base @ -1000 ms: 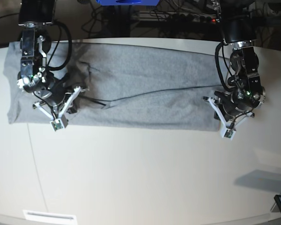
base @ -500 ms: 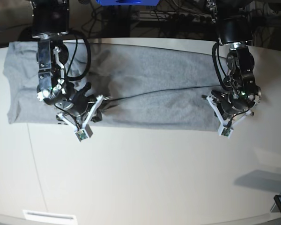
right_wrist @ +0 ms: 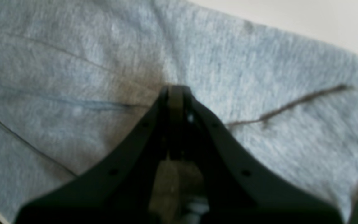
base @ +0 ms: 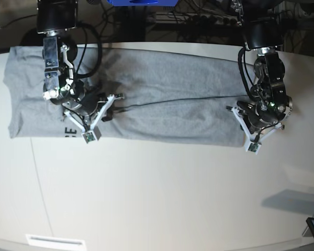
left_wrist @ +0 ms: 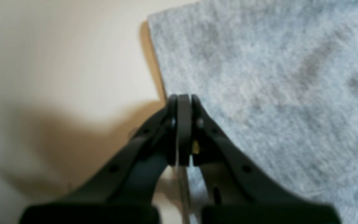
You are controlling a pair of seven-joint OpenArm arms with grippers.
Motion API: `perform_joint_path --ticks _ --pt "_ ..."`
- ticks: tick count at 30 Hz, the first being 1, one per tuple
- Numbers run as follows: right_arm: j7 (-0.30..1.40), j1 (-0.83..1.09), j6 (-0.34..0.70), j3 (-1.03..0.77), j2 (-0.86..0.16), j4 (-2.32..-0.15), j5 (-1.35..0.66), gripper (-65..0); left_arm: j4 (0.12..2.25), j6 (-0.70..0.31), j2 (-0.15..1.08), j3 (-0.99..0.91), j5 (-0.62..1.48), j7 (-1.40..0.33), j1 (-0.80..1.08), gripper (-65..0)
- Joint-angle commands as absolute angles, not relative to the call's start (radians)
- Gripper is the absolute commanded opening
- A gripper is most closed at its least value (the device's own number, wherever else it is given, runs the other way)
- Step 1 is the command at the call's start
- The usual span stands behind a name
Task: Fold the T-shirt properly
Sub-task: 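Smooth the strip with both grippers, right gripper sliding along the shirt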
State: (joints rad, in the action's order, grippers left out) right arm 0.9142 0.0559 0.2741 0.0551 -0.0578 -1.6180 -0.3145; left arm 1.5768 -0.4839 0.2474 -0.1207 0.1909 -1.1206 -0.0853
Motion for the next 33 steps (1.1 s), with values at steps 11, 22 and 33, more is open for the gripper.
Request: perform_joint_path --ticks 11,22,33 --pt "0.983 0.096 0.272 0.056 -0.058 -1.751 -0.314 -65.0 1.590 -0.484 0.262 -0.124 0.194 -1.102 -0.105 -65.0" --pt "0.980 0.124 0.271 0.050 -0.056 -1.765 -0.314 -65.0 1.380 -0.484 0.265 -0.122 0.193 -0.963 -0.093 -65.0" --pt "0.983 0.084 0.271 0.051 -0.093 -1.922 -0.312 -65.0 1.466 -0.484 0.332 -0.134 0.194 -0.947 -0.061 -65.0"
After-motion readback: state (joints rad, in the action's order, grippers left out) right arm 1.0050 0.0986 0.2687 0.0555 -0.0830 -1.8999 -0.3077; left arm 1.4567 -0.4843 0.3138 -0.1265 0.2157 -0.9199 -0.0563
